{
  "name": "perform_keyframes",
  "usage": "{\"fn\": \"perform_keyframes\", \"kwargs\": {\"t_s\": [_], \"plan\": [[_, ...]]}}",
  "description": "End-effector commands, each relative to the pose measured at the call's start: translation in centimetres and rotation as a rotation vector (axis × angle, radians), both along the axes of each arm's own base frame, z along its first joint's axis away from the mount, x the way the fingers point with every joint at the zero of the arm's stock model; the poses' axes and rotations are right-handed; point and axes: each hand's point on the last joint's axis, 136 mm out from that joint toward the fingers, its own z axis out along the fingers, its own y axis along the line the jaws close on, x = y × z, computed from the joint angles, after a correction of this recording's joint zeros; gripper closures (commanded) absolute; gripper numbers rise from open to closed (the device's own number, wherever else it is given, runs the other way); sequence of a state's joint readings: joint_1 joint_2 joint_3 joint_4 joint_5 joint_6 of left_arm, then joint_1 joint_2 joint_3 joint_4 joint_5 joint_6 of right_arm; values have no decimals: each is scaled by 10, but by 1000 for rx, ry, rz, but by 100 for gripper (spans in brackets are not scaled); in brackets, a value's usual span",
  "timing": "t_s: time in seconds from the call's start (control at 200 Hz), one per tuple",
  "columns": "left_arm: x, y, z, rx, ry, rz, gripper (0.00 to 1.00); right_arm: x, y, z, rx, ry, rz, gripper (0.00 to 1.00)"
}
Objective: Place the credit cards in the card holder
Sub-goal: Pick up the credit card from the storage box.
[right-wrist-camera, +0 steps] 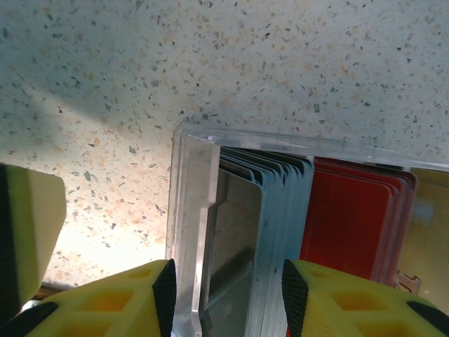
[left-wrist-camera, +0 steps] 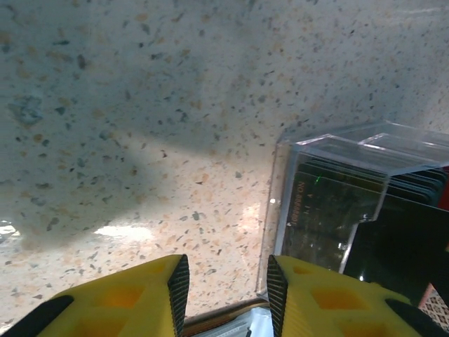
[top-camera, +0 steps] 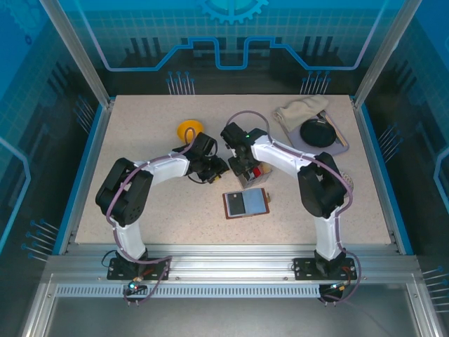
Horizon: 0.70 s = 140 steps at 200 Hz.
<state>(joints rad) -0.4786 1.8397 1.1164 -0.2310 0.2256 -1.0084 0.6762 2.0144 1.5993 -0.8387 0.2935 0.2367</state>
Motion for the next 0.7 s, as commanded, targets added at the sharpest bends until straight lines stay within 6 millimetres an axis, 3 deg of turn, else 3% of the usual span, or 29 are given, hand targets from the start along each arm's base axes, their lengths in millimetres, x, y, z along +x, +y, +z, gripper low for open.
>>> {"fn": "perform_keyframes", "kwargs": {"t_s": [0.0,0.695], "plan": [[-4,6,0,-9,16,23,62,2,-9,0,-116,-30,4,56],[-10,12,2,0,16,24,62,4,-20,25,-148,-114,-13,79]]}}
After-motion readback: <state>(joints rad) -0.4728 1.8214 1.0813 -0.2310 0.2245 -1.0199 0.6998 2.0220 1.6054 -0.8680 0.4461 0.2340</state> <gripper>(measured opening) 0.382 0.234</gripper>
